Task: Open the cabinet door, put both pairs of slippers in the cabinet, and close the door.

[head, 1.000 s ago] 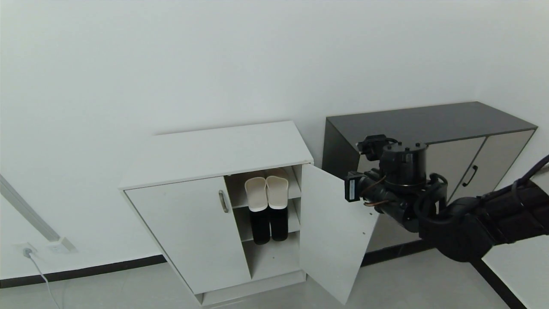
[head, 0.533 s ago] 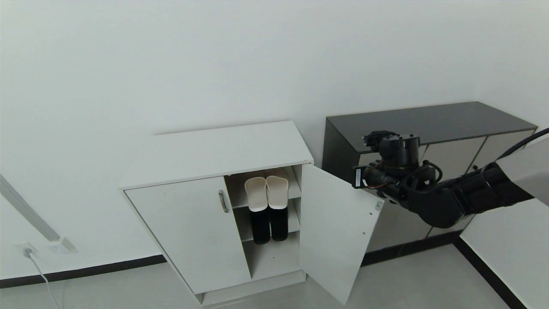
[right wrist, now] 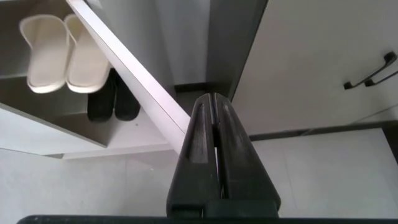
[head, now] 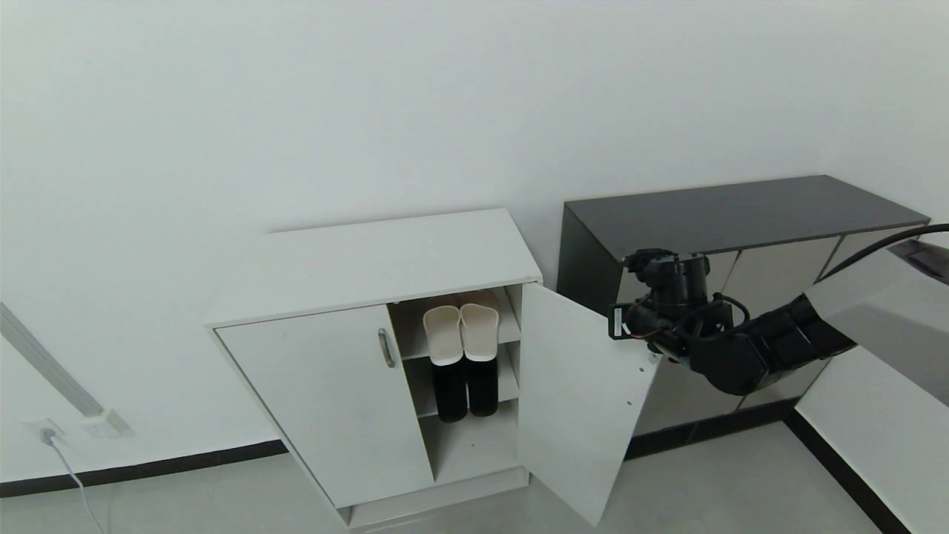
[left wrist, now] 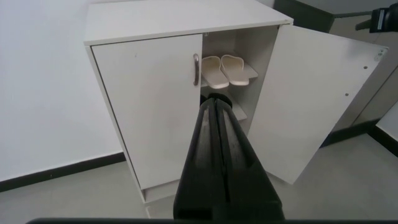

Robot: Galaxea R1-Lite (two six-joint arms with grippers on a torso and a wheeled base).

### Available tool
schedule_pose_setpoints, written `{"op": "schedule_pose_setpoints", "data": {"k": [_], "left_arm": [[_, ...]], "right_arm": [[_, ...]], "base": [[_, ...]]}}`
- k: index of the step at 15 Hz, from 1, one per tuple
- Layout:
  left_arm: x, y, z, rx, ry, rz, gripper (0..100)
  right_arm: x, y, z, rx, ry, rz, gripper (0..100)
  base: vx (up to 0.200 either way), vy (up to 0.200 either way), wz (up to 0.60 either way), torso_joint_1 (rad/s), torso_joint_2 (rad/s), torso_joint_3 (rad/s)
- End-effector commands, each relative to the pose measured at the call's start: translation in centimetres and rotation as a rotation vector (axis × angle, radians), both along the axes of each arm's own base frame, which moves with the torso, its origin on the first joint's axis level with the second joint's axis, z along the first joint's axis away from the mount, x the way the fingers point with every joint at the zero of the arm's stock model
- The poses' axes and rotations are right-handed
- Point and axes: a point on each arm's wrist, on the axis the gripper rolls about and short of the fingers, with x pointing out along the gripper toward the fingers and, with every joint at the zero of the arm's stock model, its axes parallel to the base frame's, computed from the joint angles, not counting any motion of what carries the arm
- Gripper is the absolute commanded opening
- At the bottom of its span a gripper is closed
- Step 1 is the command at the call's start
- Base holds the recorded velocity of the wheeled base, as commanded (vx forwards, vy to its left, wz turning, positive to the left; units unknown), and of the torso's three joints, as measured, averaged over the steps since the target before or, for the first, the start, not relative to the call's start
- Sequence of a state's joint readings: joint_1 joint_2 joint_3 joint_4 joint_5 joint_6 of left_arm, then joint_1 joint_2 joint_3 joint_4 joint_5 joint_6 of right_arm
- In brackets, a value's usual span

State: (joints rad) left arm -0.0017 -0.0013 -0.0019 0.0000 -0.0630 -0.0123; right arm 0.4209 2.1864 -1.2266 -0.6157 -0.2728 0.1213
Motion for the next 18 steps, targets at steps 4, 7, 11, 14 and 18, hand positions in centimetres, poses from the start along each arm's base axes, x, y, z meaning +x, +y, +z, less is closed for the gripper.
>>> {"op": "schedule_pose_setpoints", "data": {"k": [4, 7, 11, 14, 18], "left_arm": [[0.0, 0.0, 0.0, 0.000, 0.000, 0.000, 0], [0.0, 0.0, 0.0, 0.000, 0.000, 0.000, 0], [0.0, 0.0, 0.0, 0.000, 0.002, 0.000, 0], [0.0, 0.0, 0.0, 0.000, 0.002, 0.000, 0], [0.0, 0.0, 0.0, 0.000, 0.000, 0.000, 0]], "right_arm": [[0.4, 0.0, -1.0, -0.007, 0.019, -0.004, 0], [0.3, 0.1, -1.2, 0.005, 0.028, -0.010, 0], [0.1, 0.1, -1.2, 0.004, 0.034, -0.007, 0], [-0.7, 0.5, -1.1, -0.001, 0.040, 0.004, 0], [-3.1, 2.3, -0.5, -0.005, 0.046, 0.068, 0]], "base": [[0.000, 0.000, 0.00, 0.000, 0.00, 0.000], [0.000, 0.000, 0.00, 0.000, 0.00, 0.000], [0.000, 0.000, 0.00, 0.000, 0.00, 0.000], [0.000, 0.000, 0.00, 0.000, 0.00, 0.000], [0.000, 0.000, 0.00, 0.000, 0.00, 0.000]]}}
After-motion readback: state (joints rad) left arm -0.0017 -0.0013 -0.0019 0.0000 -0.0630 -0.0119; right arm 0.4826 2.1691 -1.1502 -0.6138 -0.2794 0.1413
